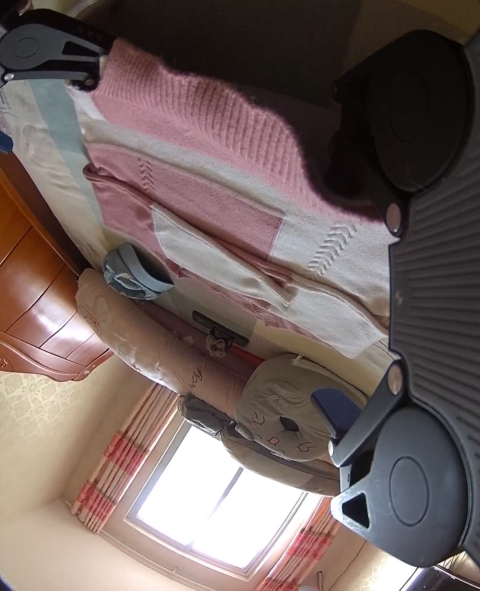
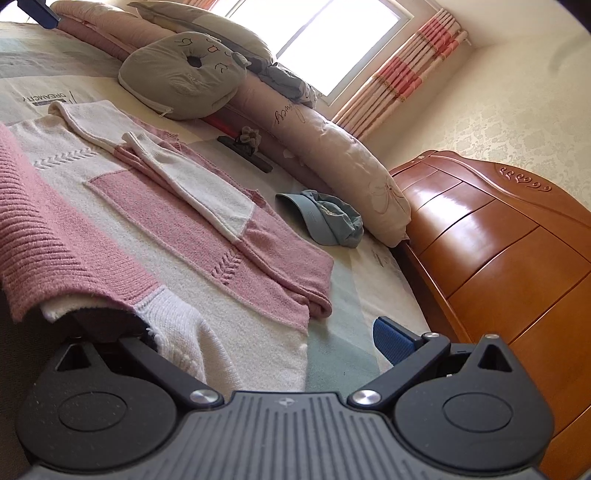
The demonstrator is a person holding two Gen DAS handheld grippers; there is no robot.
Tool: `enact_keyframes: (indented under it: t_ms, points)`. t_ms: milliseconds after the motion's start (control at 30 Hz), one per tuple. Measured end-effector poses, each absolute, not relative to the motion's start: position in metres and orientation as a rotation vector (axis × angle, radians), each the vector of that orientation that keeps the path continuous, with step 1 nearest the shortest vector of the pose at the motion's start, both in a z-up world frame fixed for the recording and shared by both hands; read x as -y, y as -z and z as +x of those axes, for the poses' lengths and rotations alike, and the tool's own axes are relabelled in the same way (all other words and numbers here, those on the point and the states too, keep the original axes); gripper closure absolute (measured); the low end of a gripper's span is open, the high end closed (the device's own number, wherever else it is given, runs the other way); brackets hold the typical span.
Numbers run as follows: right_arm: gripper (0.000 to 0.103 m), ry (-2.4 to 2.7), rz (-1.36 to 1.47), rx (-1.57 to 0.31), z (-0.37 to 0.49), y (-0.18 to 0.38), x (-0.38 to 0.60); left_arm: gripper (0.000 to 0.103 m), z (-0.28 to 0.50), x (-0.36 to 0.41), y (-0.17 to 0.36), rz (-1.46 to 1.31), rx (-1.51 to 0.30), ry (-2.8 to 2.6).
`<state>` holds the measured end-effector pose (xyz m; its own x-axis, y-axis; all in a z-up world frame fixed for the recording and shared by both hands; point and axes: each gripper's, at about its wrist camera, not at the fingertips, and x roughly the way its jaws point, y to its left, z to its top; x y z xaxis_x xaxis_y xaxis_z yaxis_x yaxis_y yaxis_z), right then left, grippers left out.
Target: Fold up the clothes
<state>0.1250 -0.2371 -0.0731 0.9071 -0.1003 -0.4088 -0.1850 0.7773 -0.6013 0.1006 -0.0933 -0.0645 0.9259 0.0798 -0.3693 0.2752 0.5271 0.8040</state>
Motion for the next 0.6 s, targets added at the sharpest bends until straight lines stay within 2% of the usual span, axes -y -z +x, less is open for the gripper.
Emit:
enact_keyframes:
  t_ms: [600]
  points:
    - [0.0, 0.051, -0.707, -0.398, 0.259, 0.058, 0.218, 0.0, 0.224, 0.074, 0.056, 1.004, -0.299, 0.04]
